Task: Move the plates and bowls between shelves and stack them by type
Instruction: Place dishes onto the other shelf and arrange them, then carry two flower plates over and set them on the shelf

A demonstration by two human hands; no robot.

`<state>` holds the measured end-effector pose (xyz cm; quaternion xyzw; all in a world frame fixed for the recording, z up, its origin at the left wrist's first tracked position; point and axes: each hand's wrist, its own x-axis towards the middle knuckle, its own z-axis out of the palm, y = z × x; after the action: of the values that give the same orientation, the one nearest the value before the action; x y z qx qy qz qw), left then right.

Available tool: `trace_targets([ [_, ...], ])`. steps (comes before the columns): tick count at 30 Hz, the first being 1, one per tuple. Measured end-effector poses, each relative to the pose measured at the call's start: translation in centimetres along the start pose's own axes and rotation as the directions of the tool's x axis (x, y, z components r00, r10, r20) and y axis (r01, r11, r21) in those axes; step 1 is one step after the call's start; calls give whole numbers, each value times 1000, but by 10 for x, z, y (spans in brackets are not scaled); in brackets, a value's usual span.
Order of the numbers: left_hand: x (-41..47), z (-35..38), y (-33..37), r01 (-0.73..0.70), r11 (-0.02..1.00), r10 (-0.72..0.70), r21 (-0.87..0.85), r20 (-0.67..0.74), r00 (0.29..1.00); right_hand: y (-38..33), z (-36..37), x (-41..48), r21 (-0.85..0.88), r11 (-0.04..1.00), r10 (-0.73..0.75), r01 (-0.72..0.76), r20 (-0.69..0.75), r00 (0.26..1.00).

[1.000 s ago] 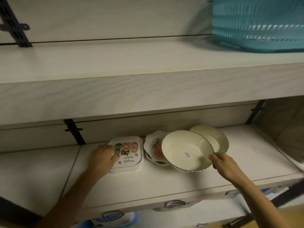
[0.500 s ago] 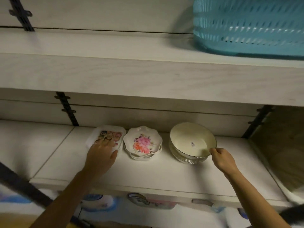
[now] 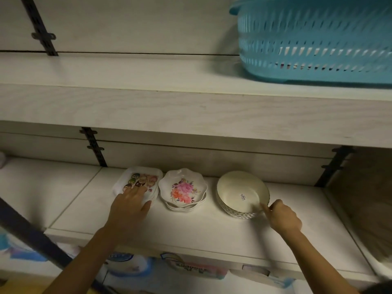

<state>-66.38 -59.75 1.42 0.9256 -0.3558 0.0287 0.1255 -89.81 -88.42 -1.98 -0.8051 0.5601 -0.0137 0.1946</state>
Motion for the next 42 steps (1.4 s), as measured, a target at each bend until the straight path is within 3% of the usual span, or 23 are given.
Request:
trace_targets([
  [6, -18, -4, -3, 57, 998, -56, -18, 41, 998, -16, -17, -25, -90, 942, -328, 323, -46, 943],
  [11, -44, -7, -16, 150, 988, -149, -37, 36, 988, -52, -18, -51, -110, 800, -594, 589, -12, 804],
  [18, -83, -24, -58, 276, 952, -274, -134, 33, 961, -117, 9, -92, -71, 599, -794, 798, 79, 603],
  [27, -132, -57, -156, 373, 907, -389, -196, -48, 920, -213, 47, -160, -12, 426, -895, 905, 140, 424],
  [42, -192, -121, -386, 424, 898, -432, -116, -56, 900, -414, 153, -330, 144, 318, -945, 937, 123, 302],
])
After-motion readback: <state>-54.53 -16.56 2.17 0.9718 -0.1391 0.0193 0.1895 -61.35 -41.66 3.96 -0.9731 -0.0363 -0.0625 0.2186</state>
